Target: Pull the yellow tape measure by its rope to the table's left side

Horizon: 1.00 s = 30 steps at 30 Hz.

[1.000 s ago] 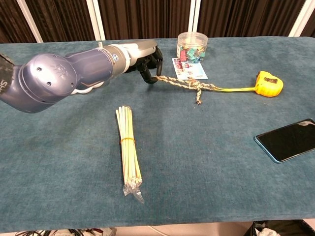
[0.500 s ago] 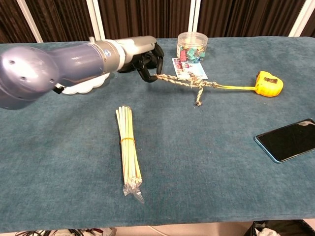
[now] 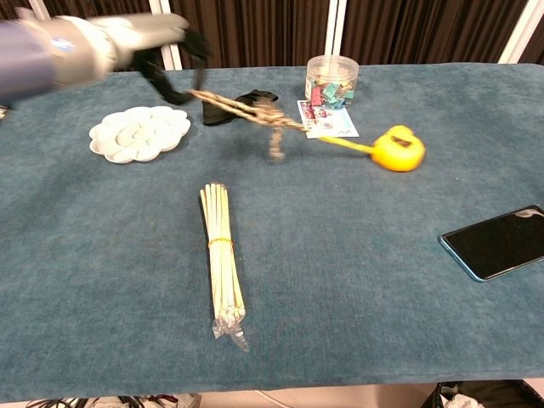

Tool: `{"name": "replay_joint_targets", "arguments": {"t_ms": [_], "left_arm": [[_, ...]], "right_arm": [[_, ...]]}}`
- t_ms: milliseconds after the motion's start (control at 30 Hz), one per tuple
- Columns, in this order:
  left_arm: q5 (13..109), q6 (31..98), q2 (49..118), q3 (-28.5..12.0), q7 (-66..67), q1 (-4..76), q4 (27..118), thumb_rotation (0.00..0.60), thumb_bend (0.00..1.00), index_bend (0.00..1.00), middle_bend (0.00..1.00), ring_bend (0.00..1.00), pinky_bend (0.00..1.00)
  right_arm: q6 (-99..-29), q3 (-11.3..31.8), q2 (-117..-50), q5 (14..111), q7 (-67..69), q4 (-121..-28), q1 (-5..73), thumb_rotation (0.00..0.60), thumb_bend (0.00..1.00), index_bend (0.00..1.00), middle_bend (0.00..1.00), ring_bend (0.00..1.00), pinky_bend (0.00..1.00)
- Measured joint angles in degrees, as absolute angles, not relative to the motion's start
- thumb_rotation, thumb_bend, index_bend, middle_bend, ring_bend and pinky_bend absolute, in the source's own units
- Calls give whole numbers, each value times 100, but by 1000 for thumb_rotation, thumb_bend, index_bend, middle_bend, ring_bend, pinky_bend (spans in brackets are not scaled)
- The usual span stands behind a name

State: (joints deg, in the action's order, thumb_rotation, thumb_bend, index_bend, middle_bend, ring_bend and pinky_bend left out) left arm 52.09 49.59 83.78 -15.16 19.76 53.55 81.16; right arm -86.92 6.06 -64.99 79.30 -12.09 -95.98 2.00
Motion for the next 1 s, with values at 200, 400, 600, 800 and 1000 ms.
{"name": "replay_joint_targets", "arguments": {"t_ms": [200,400,600,800,1000], "left_arm": [[5764,5365,7596,-1222,1574,4722,8662,600,504,675,107,0,0],[6505,5859,6675,-742,921,3883,9007,600,504,675,107,0,0],[7175,6433,6120,-218,227,3120,8879,600,504,674,108,0,0],[7256,6499,5966,-14,-256,2737,8318,600,504,675,107,0,0],[7328,6491,5926,144,-575,2438,7733,600,504,673,107,0,0]], "right_arm": [[-8705,610,-6507,7937,-1223,-9591,201,600,72,9,0,65,157],[-8713,599,-6506,7976,-1219,-9586,200,600,72,9,0,65,157],[-8711,586,-6508,8003,-1221,-9594,202,600,72,9,0,64,157],[-8717,579,-6512,8018,-1235,-9600,200,600,72,9,0,65,157],[-8715,583,-6516,8002,-1243,-9595,198,600,72,9,0,65,156]]}}
